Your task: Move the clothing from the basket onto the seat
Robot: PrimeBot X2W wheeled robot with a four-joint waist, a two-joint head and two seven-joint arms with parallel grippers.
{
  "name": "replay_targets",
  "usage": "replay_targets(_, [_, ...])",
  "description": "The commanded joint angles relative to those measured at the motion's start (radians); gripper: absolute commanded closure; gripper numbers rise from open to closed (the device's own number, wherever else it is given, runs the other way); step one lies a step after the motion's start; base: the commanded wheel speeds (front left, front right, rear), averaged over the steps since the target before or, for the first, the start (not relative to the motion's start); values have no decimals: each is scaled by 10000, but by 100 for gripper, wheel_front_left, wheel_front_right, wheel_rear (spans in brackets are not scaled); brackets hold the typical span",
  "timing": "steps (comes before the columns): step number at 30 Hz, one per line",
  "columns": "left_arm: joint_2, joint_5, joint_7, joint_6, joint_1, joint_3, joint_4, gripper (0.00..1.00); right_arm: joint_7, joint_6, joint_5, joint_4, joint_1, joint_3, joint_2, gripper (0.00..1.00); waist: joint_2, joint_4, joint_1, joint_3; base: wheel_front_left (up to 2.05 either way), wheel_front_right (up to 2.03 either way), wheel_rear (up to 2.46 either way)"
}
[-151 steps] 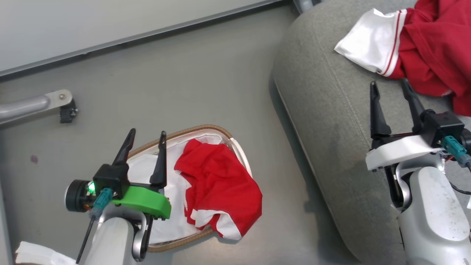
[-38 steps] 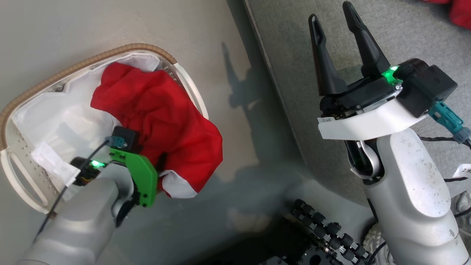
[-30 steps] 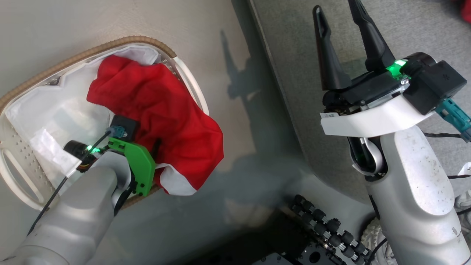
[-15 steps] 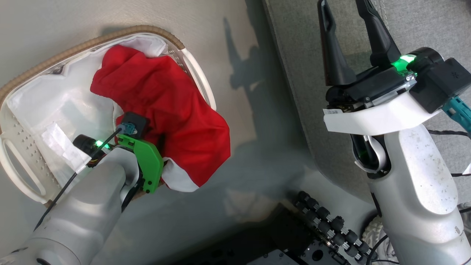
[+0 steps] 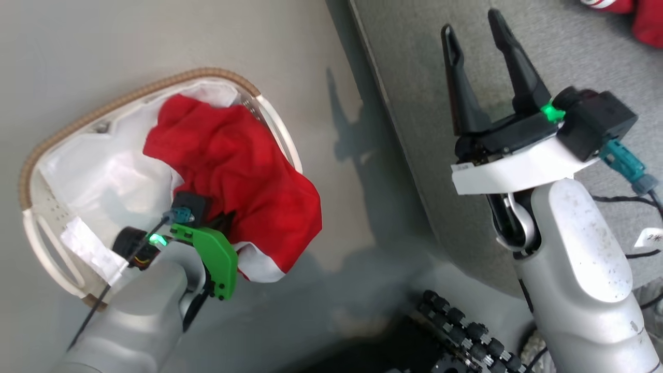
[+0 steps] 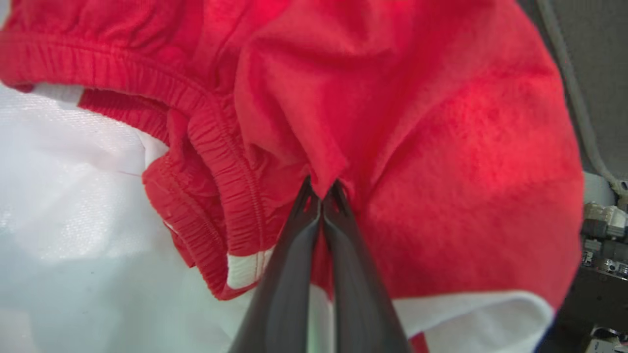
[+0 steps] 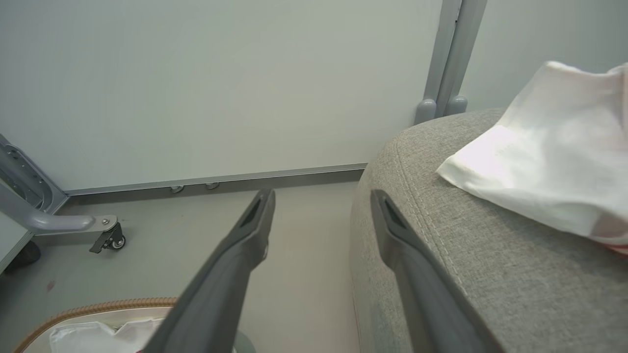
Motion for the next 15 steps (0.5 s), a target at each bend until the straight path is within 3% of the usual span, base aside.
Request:
replay_targets(1, [-116, -232, -220, -27, 388, 66, 20, 100, -21, -14, -207, 221, 359, -33, -32, 0, 0, 359, -1, -1172, 0, 0, 0])
replay_targets(9, [-507, -445, -489, -27, 1099, 478, -159, 100, -21, -14, -557, 833, 1153, -150, -33, 0, 0, 963, -1, -2741, 0, 0, 0])
replay_targets(15, [-610, 413, -482, 18, 1617, 1696, -859, 100, -21, -14, -585, 1284, 1631, -169, -27, 0, 0, 1317, -1, -3679, 0, 0, 0])
